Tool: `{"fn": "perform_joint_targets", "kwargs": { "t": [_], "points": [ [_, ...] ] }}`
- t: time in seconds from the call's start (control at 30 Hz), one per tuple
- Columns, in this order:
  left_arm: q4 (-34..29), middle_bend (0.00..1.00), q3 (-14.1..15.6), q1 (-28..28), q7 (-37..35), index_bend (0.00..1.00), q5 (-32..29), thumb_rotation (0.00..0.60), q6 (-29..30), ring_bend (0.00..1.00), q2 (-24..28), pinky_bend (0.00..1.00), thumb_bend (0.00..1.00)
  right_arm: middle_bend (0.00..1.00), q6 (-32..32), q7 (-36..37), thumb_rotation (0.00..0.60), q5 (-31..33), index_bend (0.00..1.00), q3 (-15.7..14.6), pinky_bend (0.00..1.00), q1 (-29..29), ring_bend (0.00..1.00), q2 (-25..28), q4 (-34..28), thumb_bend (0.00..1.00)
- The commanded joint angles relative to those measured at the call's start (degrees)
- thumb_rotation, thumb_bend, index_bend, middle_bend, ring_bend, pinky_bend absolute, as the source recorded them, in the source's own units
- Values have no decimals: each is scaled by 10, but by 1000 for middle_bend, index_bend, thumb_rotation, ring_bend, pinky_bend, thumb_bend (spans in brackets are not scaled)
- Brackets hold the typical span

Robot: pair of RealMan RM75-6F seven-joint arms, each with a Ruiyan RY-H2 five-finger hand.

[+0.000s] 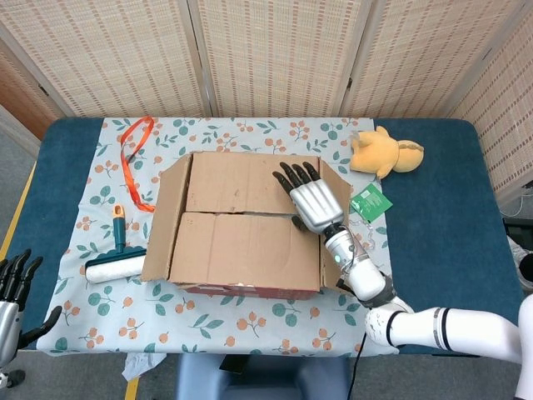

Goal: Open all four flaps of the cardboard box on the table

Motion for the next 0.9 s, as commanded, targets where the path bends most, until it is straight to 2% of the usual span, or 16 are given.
{"fn": "perform_joint_targets", "kwargs": {
  "t": [0.03, 0.33, 0.57, 0.9],
  "points": [
    [5, 0, -6, 0, 8, 0, -4, 600, 3, 0, -2, 0, 325, 0, -7, 5, 600, 7, 0, -7, 0, 7, 0, -9, 18, 368],
    [11, 0, -11, -1, 15, 0, -7, 600, 0, 0, -6, 0, 325, 0, -19, 32, 600, 6, 0, -9, 0, 21, 0, -30, 69, 367],
    [15, 0, -11, -1, -2, 0, 1, 600, 4, 0, -4, 0, 325, 0, -22, 75, 600, -20, 0, 1, 0, 25, 0, -48, 113, 367],
    [22, 0, -9, -6, -17, 0, 6, 600, -5, 0, -5, 0, 325, 0, 4, 116, 600, -52, 0, 37, 0, 20, 0, -12, 76, 367]
  ]
}}
